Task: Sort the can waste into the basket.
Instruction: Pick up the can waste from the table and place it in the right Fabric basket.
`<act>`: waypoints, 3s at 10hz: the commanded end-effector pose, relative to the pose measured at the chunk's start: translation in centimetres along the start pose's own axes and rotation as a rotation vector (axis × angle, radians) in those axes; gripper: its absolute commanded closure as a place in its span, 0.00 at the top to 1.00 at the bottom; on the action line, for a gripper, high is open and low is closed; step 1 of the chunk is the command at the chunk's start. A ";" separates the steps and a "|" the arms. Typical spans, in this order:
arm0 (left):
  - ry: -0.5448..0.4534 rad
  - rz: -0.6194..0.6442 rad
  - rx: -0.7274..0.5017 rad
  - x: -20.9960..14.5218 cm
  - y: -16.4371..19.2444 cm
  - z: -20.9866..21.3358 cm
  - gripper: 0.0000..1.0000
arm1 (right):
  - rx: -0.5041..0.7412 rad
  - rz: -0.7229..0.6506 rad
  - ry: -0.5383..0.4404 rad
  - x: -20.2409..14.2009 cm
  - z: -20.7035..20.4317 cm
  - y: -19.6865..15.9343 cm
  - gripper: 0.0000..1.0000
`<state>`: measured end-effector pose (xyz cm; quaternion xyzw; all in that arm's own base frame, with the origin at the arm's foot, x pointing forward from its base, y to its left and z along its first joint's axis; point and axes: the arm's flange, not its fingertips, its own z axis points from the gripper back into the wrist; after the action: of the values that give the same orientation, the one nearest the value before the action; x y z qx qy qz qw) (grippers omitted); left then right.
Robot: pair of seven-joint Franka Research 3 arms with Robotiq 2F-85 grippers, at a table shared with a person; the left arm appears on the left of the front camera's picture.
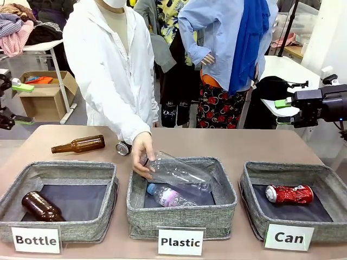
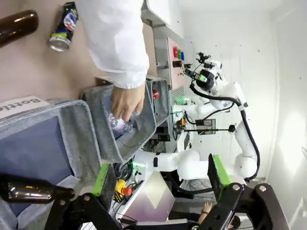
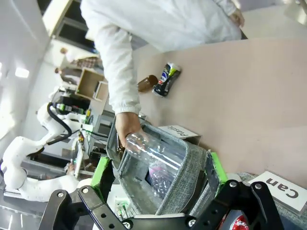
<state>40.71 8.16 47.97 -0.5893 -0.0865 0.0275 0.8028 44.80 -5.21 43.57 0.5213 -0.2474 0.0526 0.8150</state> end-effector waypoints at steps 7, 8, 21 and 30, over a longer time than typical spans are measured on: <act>-0.250 -0.060 -0.098 -14.7 3.2 7.0 1.00 | -0.006 0.018 -0.004 0.1 0.1 0.1 1.00; -0.227 -0.067 -0.084 -14.0 2.7 6.7 1.00 | -0.006 0.018 -0.004 0.1 0.1 0.1 1.00; 0.043 -0.602 1.145 4.1 -3.8 -23.6 1.00 | -0.006 0.018 -0.004 0.1 0.1 0.1 1.00; -0.194 -0.729 0.696 -7.6 -8.3 -8.6 1.00 | -0.006 0.018 -0.004 0.1 0.1 0.1 1.00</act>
<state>40.28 -9.26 51.42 -0.1967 -0.3197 -0.1660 0.9119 44.79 -5.26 43.63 0.5208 -0.2482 0.0525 0.8152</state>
